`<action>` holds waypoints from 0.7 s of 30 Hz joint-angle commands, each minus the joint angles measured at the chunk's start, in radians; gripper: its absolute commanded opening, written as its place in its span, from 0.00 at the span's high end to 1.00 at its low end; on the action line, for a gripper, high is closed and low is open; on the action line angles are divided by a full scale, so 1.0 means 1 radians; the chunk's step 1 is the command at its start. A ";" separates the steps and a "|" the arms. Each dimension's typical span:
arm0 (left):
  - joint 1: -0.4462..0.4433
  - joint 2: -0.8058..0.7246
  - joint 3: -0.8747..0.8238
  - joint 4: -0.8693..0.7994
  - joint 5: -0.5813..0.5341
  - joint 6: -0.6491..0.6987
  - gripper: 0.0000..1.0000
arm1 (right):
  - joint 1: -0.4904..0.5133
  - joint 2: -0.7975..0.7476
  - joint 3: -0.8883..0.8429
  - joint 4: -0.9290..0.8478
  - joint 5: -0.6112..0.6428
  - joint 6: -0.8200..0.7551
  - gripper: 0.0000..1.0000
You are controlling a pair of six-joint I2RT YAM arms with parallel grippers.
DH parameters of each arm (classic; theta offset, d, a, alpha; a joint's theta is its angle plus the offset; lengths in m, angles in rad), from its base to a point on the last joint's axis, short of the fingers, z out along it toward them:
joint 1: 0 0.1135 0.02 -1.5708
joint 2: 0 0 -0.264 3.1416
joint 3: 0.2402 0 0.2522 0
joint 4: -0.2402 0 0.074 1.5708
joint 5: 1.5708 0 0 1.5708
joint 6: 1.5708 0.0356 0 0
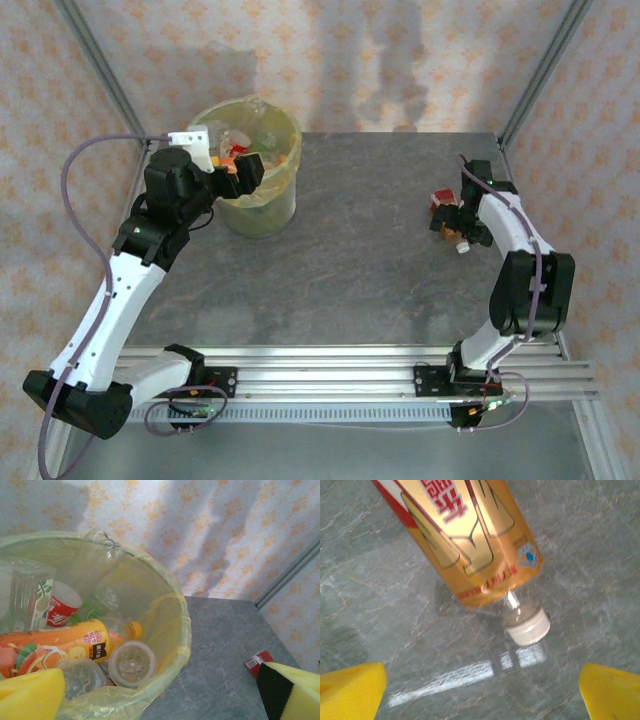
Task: Put the plastic bottles in the bin
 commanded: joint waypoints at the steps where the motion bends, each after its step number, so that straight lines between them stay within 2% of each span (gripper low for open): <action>1: -0.002 0.009 0.006 0.038 0.012 -0.014 0.00 | -0.015 0.060 0.071 -0.029 0.091 -0.086 0.01; 5: -0.002 0.013 0.011 0.039 0.014 -0.017 0.00 | -0.018 0.132 0.117 -0.022 0.121 -0.136 0.01; 14: -0.004 0.025 0.028 0.024 0.022 -0.017 0.00 | -0.018 0.243 0.188 0.029 0.010 -0.237 0.01; 21: -0.005 0.028 0.033 0.022 0.023 -0.019 0.00 | -0.020 0.370 0.289 0.000 0.045 -0.265 0.01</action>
